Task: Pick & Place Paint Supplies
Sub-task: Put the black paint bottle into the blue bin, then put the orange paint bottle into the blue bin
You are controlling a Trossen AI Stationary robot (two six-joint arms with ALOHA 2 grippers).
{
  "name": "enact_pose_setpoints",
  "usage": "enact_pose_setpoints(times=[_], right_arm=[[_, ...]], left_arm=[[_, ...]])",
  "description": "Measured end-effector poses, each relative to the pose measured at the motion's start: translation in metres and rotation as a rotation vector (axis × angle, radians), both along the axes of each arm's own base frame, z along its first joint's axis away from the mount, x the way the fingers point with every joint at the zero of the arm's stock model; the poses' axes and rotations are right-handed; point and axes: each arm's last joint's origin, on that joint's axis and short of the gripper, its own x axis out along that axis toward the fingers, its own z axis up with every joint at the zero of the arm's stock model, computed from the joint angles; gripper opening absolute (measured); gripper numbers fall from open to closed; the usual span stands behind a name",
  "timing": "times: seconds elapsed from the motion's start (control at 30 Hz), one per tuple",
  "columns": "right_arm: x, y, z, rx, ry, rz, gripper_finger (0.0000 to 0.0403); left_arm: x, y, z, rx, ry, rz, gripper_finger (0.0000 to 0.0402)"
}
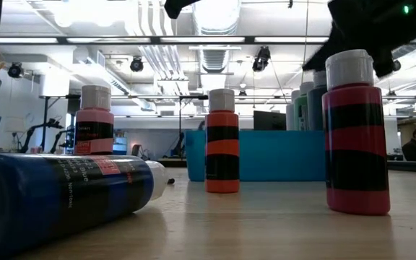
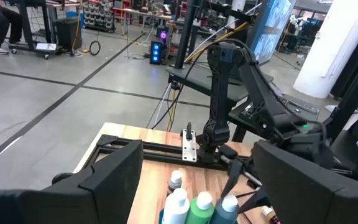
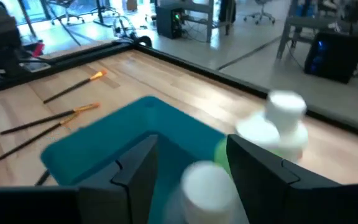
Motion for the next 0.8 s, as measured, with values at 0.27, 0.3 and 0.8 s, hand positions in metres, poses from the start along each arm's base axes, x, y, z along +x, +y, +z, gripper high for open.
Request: enact_pose_setpoints(times=[0.27,0.3,0.8], right_arm=[[0.005,0.003,0.08,-0.056,-0.044,0.047,0.0171],[0.002,0.001,0.092,-0.049,-0.059,0.046,0.0171],[-0.064,-0.041,0.229,-0.005,-0.25,0.064,0.0181]], left_arm=[[0.0,0.0,-0.001,-0.067,0.006,0.004,0.031],[0.0,0.0,-0.001,-0.067,0.006,0.005,0.031],[0.0,0.0,-0.002,-0.072,0.015,0.005,0.031]])
